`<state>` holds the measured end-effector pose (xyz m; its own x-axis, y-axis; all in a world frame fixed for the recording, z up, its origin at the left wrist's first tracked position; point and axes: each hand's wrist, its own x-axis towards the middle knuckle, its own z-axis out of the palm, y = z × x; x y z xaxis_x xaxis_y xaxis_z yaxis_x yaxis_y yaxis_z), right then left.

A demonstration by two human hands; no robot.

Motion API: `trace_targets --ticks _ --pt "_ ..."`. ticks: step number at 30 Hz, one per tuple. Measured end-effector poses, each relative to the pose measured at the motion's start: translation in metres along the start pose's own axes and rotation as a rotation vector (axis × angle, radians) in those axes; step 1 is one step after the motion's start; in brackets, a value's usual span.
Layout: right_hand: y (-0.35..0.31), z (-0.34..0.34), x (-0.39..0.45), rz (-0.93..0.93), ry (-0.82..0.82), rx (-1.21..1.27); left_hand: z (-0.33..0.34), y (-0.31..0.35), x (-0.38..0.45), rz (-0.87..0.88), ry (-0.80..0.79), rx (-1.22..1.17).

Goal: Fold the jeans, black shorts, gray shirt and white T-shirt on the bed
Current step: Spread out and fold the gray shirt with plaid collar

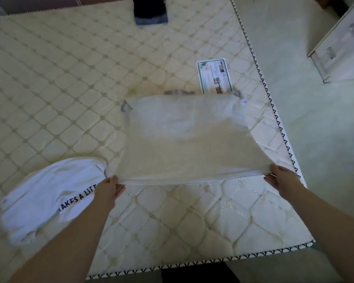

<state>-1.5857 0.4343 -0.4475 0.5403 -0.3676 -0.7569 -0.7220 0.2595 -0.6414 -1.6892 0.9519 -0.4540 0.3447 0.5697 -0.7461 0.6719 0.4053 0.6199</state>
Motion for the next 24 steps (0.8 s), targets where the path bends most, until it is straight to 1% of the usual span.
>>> trace_targets --ticks 6,10,12,15,24 --pt "0.093 -0.028 0.033 0.169 0.093 -0.177 -0.034 -0.101 0.027 -0.134 0.029 0.143" --pt "0.145 -0.050 0.034 0.259 0.148 -0.299 -0.052 -0.156 0.031 -0.214 0.021 0.217" --pt "0.165 -0.061 0.031 0.254 0.172 -0.384 -0.060 -0.175 0.030 -0.263 0.011 0.257" --pt "0.185 -0.075 0.030 0.226 0.204 -0.508 -0.067 -0.196 0.028 -0.284 0.023 0.322" --pt "0.209 -0.101 0.037 0.193 0.168 -0.889 -0.082 -0.236 0.030 -0.281 0.000 0.541"
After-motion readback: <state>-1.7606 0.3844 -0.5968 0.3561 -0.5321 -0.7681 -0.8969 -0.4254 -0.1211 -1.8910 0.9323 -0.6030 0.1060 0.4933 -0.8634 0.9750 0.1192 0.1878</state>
